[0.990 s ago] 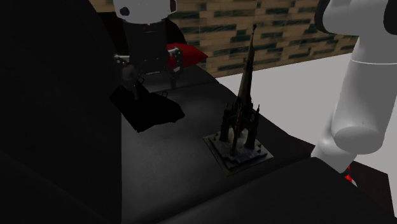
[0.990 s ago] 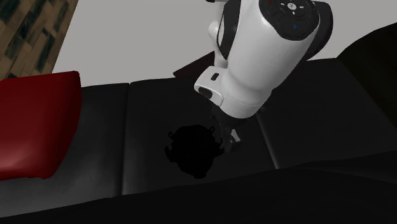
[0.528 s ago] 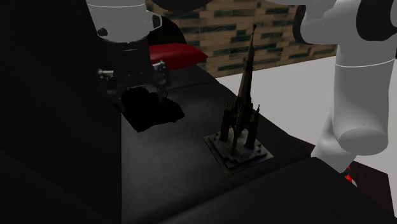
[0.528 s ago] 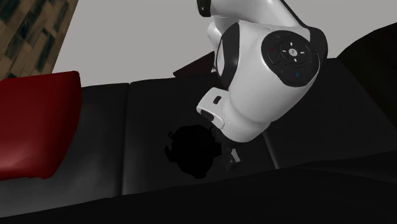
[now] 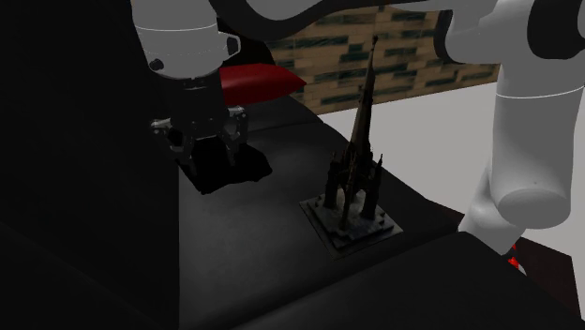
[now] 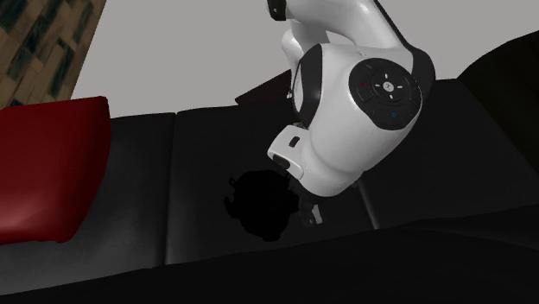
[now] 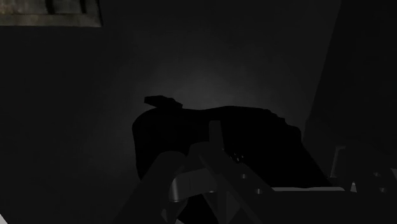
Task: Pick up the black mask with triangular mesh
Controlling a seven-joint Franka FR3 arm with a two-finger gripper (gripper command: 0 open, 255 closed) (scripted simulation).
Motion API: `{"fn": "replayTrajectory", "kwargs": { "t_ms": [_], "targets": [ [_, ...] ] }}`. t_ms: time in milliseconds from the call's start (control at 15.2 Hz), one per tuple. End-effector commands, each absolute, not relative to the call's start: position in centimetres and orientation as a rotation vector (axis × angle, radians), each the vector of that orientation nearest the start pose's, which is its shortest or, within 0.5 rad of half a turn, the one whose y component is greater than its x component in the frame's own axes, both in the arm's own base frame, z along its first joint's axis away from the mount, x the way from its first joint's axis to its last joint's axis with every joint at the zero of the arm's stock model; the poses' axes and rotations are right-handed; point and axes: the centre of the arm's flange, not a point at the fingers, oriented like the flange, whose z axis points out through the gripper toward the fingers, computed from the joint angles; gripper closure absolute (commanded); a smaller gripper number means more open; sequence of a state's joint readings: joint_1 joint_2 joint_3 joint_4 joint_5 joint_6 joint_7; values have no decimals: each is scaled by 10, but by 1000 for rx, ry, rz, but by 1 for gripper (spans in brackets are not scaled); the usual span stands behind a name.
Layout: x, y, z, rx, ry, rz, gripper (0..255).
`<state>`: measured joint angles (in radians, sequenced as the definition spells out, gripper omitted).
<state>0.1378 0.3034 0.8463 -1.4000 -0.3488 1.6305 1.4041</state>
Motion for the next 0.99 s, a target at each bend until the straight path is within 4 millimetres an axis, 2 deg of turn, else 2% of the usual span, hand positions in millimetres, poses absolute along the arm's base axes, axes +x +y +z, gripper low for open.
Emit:
{"fn": "replayTrajectory", "kwargs": {
  "t_ms": [0,330,924],
  "targets": [
    [433,457,582,-3084,675,-196,255],
    [433,457,580,-3084,675,-196,255],
    [433,457,628,-3084,675,-196,255]
  ]
}}
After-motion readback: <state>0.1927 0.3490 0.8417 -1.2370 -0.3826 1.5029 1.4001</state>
